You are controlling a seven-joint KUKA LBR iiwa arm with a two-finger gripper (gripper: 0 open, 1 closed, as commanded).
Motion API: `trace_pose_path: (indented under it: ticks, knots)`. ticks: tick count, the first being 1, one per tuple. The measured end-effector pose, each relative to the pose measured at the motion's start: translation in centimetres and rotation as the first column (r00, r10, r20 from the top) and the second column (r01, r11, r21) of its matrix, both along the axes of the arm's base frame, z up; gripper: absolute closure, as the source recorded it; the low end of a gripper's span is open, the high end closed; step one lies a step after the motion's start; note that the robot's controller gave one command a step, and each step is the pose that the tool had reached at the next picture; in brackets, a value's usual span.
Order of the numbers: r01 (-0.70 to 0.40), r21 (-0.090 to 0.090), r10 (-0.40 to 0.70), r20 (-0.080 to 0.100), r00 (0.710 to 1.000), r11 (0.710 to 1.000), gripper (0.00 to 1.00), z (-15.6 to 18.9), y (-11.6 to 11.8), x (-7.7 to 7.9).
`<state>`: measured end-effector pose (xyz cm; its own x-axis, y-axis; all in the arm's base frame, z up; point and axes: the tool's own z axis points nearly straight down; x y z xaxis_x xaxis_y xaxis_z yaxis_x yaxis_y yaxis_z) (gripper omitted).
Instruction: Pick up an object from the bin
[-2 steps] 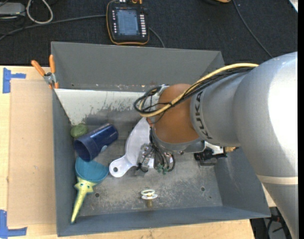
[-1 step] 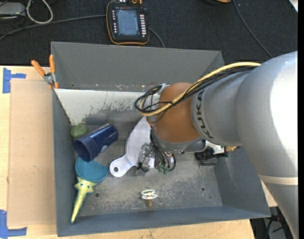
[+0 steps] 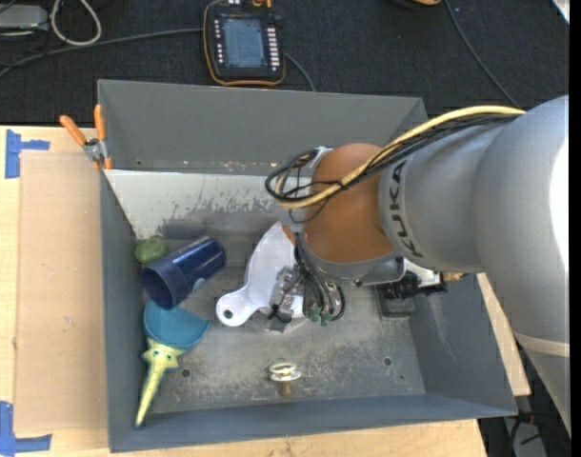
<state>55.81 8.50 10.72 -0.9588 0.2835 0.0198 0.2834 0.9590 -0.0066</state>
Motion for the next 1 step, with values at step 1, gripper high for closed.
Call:
trace_pose_path:
  ticks: [1]
  knots:
    - [-0.001,0.001,0.001,0.008,1.000,1.000,1.00,4.34,-0.01,0.24]
